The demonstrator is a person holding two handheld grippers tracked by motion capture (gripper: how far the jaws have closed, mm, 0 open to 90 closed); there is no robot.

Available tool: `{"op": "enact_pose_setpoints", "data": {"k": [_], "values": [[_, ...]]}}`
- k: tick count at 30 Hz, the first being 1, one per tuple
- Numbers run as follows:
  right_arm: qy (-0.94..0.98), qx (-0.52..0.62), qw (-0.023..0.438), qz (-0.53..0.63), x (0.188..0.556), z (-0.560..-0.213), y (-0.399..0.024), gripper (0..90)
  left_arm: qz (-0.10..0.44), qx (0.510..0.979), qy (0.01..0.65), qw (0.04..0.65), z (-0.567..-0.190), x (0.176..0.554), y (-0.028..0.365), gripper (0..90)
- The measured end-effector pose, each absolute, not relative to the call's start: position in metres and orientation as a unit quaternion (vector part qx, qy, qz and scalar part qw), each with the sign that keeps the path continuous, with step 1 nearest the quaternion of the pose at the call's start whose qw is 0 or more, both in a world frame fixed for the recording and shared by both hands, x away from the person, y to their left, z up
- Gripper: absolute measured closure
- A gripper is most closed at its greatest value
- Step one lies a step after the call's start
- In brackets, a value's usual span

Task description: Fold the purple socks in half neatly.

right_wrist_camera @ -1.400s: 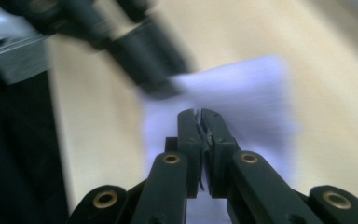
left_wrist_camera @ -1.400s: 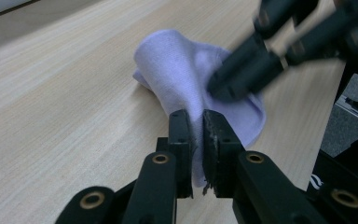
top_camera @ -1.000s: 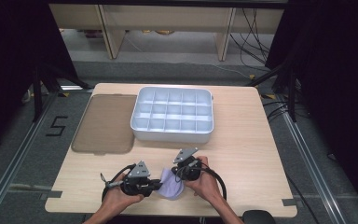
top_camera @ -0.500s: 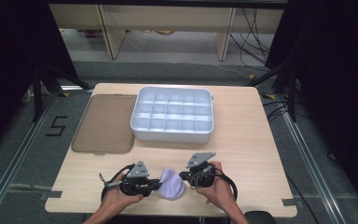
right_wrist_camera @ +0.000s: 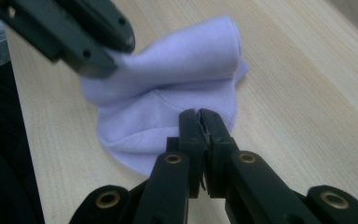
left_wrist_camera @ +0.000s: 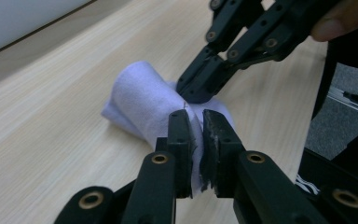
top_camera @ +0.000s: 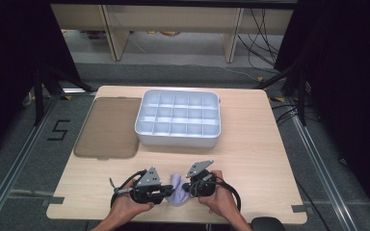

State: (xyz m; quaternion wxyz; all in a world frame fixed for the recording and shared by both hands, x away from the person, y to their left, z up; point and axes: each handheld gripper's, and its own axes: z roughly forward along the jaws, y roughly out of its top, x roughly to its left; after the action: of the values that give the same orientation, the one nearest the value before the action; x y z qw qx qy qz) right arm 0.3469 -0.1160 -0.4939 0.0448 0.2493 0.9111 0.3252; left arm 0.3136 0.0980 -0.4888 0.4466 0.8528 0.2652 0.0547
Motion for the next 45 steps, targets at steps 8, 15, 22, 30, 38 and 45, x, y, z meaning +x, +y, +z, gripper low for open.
{"op": "enact_pose_setpoints", "data": {"k": [8,15,22,30,38,45], "values": [[0.905,0.264,0.021,0.332,0.35,-0.495,-0.122,88.5,0.054,0.86,0.246,0.443,-0.491,0.314,0.086,80.8],[0.902,0.277,0.016,0.329,0.35,-0.495,-0.124,87.8,0.057,0.874,0.227,0.426,-0.497,0.313,0.072,80.6],[0.89,0.286,0.073,0.348,0.359,-0.48,-0.14,86.6,0.063,0.885,0.212,0.409,-0.503,0.315,0.066,81.0],[0.89,0.252,0.056,0.376,0.356,-0.468,-0.118,86.7,0.061,0.885,0.214,0.408,-0.503,0.313,0.066,80.4],[0.904,0.258,0.043,0.337,0.358,-0.483,-0.11,87.9,0.06,0.856,0.235,0.456,-0.483,0.316,0.082,77.8],[0.905,0.26,0.048,0.333,0.358,-0.484,-0.11,87.9,0.038,0.859,0.259,0.44,-0.493,0.313,0.087,80.6]]}}
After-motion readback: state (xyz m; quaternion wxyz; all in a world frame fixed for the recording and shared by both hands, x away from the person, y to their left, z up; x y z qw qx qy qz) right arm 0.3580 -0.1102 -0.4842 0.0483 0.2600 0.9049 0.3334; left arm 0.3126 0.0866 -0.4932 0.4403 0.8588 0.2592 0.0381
